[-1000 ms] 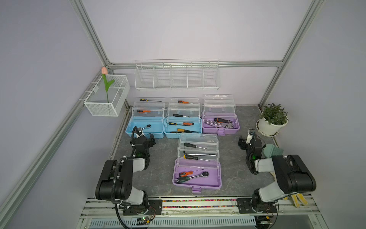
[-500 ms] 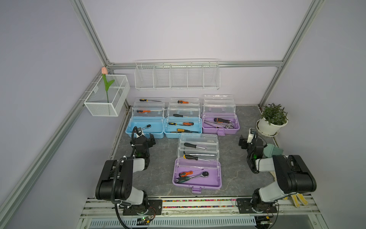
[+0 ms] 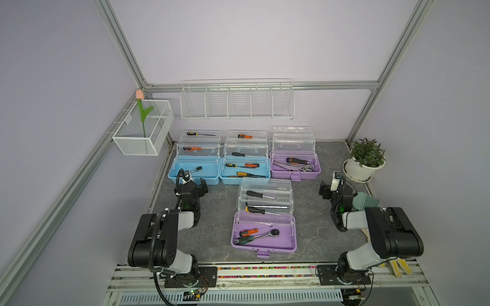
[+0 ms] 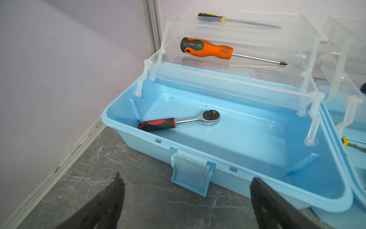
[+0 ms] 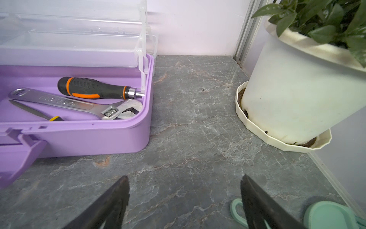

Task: Close toolboxes
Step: Adjust the toolbox at the center of the board.

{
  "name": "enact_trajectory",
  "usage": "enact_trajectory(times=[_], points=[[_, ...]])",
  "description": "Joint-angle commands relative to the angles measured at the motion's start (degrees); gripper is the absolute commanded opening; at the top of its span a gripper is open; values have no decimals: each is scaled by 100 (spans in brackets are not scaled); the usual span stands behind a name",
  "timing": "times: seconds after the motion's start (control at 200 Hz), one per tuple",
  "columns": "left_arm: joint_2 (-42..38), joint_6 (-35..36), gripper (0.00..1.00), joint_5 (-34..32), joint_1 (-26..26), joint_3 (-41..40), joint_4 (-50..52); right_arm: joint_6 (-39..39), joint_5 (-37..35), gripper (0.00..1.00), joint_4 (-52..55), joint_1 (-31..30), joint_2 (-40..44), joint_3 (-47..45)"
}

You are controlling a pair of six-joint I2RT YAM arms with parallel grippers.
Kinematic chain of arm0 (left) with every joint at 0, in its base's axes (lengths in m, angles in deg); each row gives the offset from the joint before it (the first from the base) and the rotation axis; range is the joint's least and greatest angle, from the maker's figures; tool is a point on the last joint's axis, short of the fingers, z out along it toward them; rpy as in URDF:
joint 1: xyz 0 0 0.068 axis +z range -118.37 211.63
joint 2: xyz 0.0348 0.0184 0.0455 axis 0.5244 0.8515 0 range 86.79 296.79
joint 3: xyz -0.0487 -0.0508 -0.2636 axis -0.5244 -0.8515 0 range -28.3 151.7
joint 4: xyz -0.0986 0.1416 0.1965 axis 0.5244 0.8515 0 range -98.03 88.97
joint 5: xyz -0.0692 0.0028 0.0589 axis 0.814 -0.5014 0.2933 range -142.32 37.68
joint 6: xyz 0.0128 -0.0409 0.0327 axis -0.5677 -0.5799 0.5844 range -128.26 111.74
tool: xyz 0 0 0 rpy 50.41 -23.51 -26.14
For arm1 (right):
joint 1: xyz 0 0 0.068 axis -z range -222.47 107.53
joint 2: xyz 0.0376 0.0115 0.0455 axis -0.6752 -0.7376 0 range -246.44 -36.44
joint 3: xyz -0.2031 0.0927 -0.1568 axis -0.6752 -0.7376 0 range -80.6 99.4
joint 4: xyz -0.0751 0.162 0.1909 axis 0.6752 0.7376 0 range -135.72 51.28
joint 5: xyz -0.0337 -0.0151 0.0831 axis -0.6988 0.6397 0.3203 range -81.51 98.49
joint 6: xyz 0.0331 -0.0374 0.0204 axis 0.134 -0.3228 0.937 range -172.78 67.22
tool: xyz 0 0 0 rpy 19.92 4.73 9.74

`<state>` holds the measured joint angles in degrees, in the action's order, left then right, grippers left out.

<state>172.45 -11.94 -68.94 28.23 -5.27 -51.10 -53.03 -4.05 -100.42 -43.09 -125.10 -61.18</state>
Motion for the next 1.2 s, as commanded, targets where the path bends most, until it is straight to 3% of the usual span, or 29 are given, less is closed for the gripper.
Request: enact_trajectory(times=[0.0, 0.07, 0.16, 0.3, 0.365, 0.595, 0.705, 0.905, 1.194], points=[[-57, 329, 98, 204, -39, 102, -390, -17, -163, 89, 668, -58, 441, 255], [-816, 515, 99, 165, -288, 602, 1265, -19, -201, 89, 2188, -169, 1029, 710], [-1559, 57, 100, -115, -571, 1395, 3329, 279, -216, 89, 3934, -310, 1518, 1292], [-2426, -609, 100, -104, -1086, 2169, 5459, 984, 337, 89, 6130, -569, 1960, 2206], [-2793, -1007, 98, 306, -1314, 2306, 6018, 1128, 715, 89, 6908, -738, 2011, 2588], [-3669, -2090, 94, 1519, -2270, 2137, 7170, 1371, 1871, 89, 8705, -1532, 1586, 3989], [-3929, -2501, 93, 2059, -2544, 1924, 7586, 1428, 1937, 89, 9372, -2010, 1211, 4564], [-4148, -2951, 91, 2612, -2957, 1119, 7279, 1885, 2113, 90, 9590, -2713, 902, 4754], [-3475, -3151, 91, 3157, -3366, 537, 6286, 1999, 2040, 91, 9635, -3052, 159, 5183]])
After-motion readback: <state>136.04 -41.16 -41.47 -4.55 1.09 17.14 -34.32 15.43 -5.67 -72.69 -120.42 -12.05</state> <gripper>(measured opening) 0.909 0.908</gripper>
